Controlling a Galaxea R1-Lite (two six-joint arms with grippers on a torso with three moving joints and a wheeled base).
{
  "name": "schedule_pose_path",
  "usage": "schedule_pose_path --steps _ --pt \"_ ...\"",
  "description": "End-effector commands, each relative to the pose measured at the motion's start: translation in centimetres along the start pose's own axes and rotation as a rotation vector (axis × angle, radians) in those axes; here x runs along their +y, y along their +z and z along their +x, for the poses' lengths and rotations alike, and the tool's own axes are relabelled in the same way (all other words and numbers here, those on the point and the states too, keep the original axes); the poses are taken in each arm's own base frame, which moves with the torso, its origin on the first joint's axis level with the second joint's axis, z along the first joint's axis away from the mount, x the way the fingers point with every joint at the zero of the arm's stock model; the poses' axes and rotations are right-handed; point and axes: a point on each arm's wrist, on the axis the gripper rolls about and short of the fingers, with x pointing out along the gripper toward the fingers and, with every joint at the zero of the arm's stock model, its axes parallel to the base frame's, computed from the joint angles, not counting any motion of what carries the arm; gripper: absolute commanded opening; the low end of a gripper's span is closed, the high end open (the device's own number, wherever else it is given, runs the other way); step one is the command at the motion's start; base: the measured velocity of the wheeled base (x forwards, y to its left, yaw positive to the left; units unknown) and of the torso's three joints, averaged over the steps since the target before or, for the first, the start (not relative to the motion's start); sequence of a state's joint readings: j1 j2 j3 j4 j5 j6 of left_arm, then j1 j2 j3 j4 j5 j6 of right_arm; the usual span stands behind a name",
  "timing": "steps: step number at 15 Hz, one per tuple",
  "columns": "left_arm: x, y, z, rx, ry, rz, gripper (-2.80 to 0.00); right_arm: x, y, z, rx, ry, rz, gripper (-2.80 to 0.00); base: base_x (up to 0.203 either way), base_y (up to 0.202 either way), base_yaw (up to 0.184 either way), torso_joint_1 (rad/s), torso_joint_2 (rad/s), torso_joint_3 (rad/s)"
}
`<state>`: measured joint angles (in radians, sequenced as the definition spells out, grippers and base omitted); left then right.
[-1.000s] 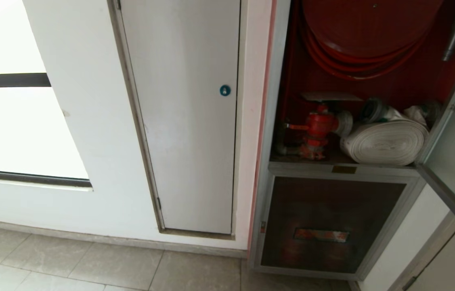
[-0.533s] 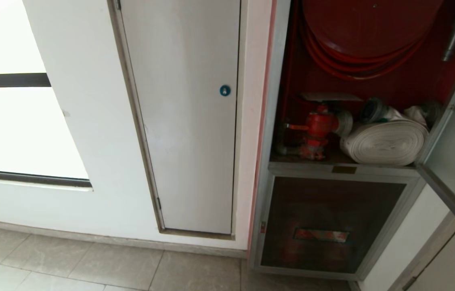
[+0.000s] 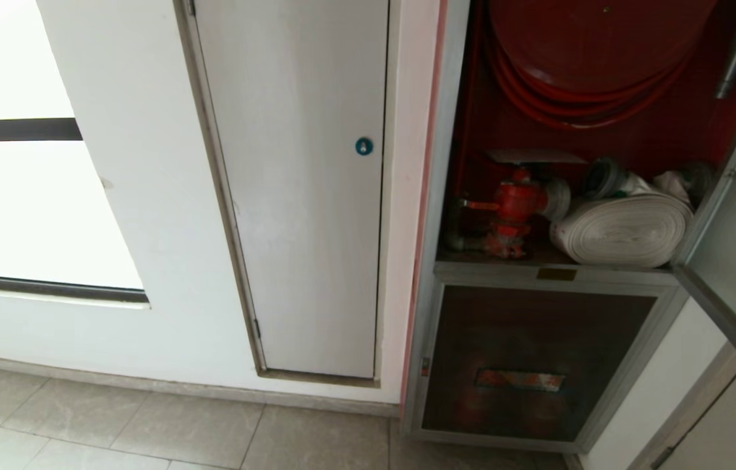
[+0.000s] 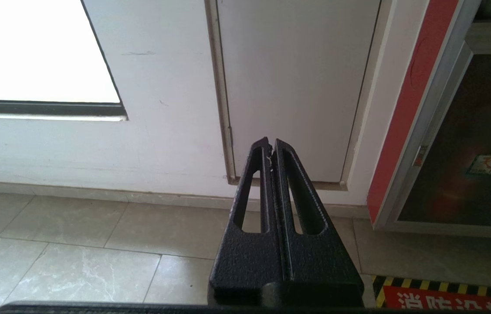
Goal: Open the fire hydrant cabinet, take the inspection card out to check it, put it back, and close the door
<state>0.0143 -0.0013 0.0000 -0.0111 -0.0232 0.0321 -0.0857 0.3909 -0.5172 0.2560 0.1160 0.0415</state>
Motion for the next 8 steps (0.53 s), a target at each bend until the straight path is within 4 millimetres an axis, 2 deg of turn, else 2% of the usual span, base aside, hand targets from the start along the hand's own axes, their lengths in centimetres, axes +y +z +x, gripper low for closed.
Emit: schedule_pose_path --steps 1,5,6,8 --pt "0.0 -0.2 0.1 0.007 0.0 0.0 -2.8 0.0 -2.3 -2.0 -0.066 0.037 -0.031 -2.8 0.0 0.0 0.0 0.0 0.0 0.0" --pt "0.0 -0.2 0.1 0.007 0.0 0.0 -2.8 -0.3 -6.6 -3.2 -0.155 0.07 -0.065 -2.8 0.0 0.0 0.0 0.0 0.0 0.0" --pt "0.0 -0.2 0.1 0.006 0.001 0.0 -2.8 -0.4 -7.8 -2.9 -0.156 0.071 -0.077 -2.8 0.0 0.0 0.0 0.0 0.0 0.0" --pt "0.0 -0.2 0.1 0.006 0.001 0.0 -2.8 -0.6 -8.8 -1.9 -0.17 0.034 -0.08 -2.8 0.0 0.0 0.0 0.0 0.0 0.0"
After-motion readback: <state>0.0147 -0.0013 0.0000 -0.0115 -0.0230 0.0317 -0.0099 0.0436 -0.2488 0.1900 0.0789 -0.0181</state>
